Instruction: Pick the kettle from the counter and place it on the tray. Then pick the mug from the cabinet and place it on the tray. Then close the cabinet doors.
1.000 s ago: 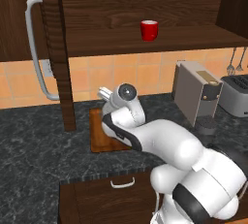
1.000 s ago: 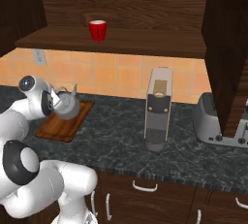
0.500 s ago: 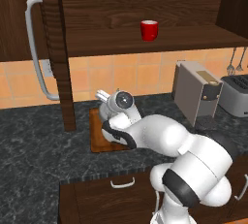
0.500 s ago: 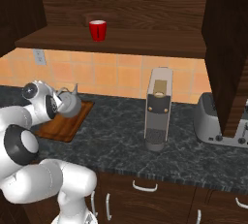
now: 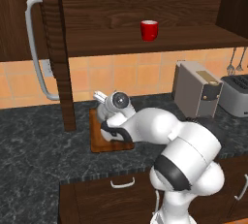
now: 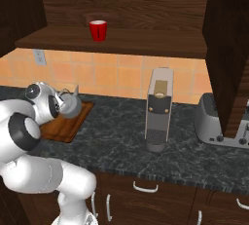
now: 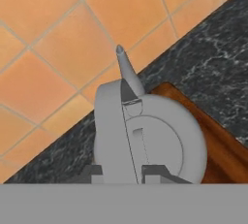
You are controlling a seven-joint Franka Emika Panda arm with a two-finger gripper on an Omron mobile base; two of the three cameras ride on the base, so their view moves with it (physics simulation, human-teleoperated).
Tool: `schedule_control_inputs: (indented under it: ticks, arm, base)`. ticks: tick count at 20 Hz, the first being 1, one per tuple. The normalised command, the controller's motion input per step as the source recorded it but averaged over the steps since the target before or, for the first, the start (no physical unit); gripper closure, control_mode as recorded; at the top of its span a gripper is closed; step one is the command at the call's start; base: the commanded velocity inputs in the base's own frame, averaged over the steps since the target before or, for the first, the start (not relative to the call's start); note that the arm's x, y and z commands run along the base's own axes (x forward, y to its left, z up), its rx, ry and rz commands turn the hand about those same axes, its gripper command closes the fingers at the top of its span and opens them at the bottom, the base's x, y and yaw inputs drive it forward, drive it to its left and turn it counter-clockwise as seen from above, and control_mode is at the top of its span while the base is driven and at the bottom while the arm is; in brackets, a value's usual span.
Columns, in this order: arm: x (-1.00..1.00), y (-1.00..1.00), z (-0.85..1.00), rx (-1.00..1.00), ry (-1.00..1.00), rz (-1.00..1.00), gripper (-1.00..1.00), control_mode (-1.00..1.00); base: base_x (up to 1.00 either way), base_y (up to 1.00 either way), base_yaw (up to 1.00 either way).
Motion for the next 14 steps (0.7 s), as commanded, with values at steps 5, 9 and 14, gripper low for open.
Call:
schedule_control_inputs:
  ticks: [5,9,14]
  arm:
    - [0.22,0.00,-0.23,0.00,0.00,0.00,1.00,-1.00]
    - [0.17,0.00,-0.22,0.01,0.00,0.00,1.00,-1.00]
    - [0.09,0.00,-0.13,0.04,0.00,0.00,1.00,-1.00]
  base:
    - [0.00,0.00,0.00]
    - [0.00,0.00,0.00]
    - [0.00,0.00,0.00]
